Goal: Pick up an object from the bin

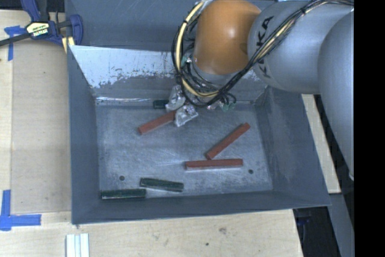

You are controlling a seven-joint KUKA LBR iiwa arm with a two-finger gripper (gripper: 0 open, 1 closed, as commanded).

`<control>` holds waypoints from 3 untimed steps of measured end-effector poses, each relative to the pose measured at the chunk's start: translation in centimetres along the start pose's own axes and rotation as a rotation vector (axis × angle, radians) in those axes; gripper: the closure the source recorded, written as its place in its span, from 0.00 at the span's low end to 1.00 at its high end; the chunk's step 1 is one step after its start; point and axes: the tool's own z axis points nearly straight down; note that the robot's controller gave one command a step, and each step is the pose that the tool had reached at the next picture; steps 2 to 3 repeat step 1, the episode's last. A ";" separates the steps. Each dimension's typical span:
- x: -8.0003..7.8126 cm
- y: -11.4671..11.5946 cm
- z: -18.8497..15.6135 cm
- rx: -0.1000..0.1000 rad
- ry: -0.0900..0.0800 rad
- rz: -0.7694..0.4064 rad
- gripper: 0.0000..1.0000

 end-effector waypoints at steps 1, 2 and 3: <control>1.3 -0.8 -8.1 0.000 -0.002 0.057 1.00; 1.3 -0.8 -8.1 0.000 -0.002 0.057 1.00; 1.3 -0.8 -8.1 0.000 -0.002 0.057 1.00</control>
Offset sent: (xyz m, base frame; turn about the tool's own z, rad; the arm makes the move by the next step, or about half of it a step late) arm 0.0000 0.0000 0.0000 0.0000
